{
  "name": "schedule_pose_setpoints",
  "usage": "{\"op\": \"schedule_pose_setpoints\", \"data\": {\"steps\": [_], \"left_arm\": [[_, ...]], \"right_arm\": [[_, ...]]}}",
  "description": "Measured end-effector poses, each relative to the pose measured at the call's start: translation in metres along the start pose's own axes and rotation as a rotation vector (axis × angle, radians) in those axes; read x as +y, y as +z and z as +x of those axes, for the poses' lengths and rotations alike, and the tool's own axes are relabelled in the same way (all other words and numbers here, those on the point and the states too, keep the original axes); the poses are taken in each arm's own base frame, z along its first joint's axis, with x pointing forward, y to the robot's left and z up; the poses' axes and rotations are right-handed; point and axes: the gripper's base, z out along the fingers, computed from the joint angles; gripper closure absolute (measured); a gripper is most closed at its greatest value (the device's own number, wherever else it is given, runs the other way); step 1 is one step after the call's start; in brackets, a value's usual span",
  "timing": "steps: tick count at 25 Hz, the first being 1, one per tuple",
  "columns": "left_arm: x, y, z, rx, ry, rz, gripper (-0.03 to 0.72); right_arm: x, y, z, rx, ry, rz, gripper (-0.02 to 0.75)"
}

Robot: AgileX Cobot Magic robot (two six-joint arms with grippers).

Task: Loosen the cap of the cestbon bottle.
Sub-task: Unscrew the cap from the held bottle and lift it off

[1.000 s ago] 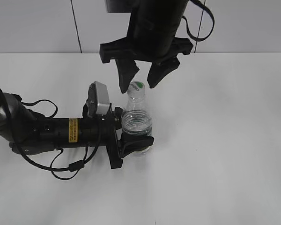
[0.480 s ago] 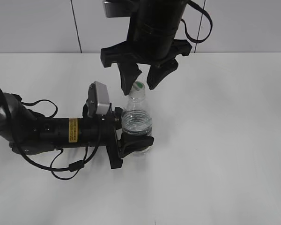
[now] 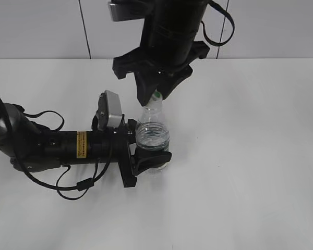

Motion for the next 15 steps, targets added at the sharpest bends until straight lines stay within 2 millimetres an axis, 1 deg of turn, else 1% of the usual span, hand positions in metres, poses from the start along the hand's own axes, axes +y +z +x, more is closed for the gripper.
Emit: {"op": "schedule_pose_setpoints", "data": {"steps": [3,8,15], "left_arm": [[0.0000,0.0000,0.0000,0.000,0.000,0.000,0.276],[0.0000,0.0000,0.0000,0.000,0.001,0.000,0.276],[0.0000,0.0000,0.0000,0.000,0.001,0.000,0.276]], "right_arm": [[0.0000,0.0000,0.0000,0.000,-0.082,0.000,0.444],[0.0002,0.0000,-0.0001,-0.001,-0.306,-0.002,0.444],[0.0003,-0.0004,-0.0003,-0.003,-0.544,-0.002,0.444]]}}
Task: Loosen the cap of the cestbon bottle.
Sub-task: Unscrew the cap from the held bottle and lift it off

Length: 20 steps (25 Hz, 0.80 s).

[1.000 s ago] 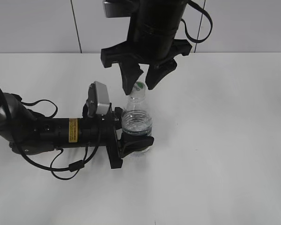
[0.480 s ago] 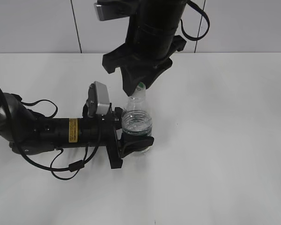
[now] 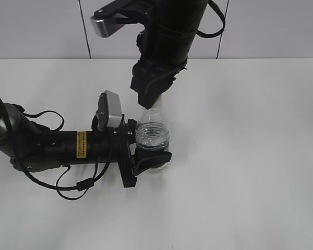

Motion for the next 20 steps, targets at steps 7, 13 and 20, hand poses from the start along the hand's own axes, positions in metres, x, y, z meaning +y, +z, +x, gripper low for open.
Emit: {"op": "schedule_pose_setpoints", "data": {"steps": [7,13,20], "left_arm": [[-0.0001,0.0000,0.0000,0.000,0.001,0.001,0.276],[0.0000,0.0000,0.0000,0.000,-0.001,0.000,0.276],[0.0000,0.0000,0.0000,0.000,-0.001,0.000,0.276]], "right_arm": [[0.0004,0.0000,-0.0002,-0.003,-0.225,-0.004,0.444],[0.0003,-0.0004,-0.0002,-0.003,-0.384,-0.002,0.444],[0.0003,-0.0004,-0.0002,-0.003,-0.523,-0.002,0.444]]}}
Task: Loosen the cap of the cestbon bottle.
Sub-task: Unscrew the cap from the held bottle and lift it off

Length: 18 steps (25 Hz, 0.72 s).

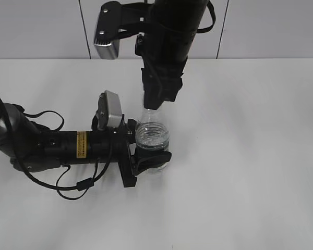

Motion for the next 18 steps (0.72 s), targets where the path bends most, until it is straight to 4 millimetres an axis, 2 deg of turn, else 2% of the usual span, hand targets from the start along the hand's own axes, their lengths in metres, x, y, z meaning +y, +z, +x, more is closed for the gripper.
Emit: {"op": "schedule_pose_setpoints", "data": {"steps": [8,18], "left_arm": [[-0.0004,0.0000,0.0001,0.002,0.001,0.004,0.276],[-0.0001,0.0003,-0.0003,0.001,-0.002,0.008,0.276]], "right_arm": [[-0.0001,0.0000,0.0002,0.002,-0.184,0.001,0.444],[0.0006,-0.0091,0.0026,0.036,-0.308,0.030,0.447]]}}
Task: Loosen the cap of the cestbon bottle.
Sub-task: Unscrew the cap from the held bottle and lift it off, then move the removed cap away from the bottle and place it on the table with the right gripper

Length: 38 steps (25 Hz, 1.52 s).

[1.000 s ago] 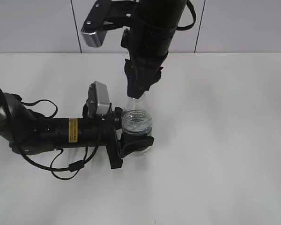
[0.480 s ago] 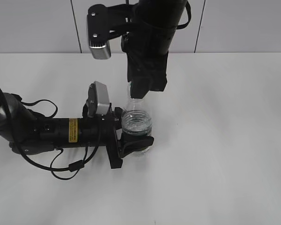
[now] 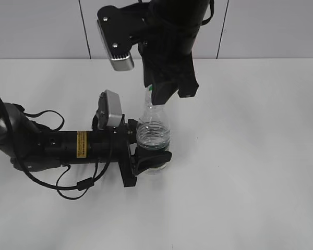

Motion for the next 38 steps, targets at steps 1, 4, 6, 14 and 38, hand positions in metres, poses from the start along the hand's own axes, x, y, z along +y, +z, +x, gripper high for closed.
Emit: {"op": "schedule_pose_setpoints", "data": {"steps": [1,4,6,14,38], "left_arm": [[0.000,0.000,0.000,0.000,0.000,0.001,0.277],[-0.001,0.000,0.000,0.003,0.008,0.010,0.277],[-0.001,0.000,0.000,0.002,0.010,0.013,0.277],[-0.002,0.000,0.000,0.003,0.011,0.017,0.277],[0.003,0.000,-0.001,-0.010,-0.001,-0.040,0.277]], "right_arm": [[0.000,-0.003,0.000,-0.001,-0.012,0.009,0.447],[0.001,-0.012,0.001,0.009,-0.043,0.031,0.447],[0.001,-0.014,0.002,0.017,-0.052,0.037,0.447],[0.002,-0.021,0.001,0.004,0.006,0.051,0.448],[0.007,-0.110,0.134,0.031,1.297,0.348,0.448]]}}
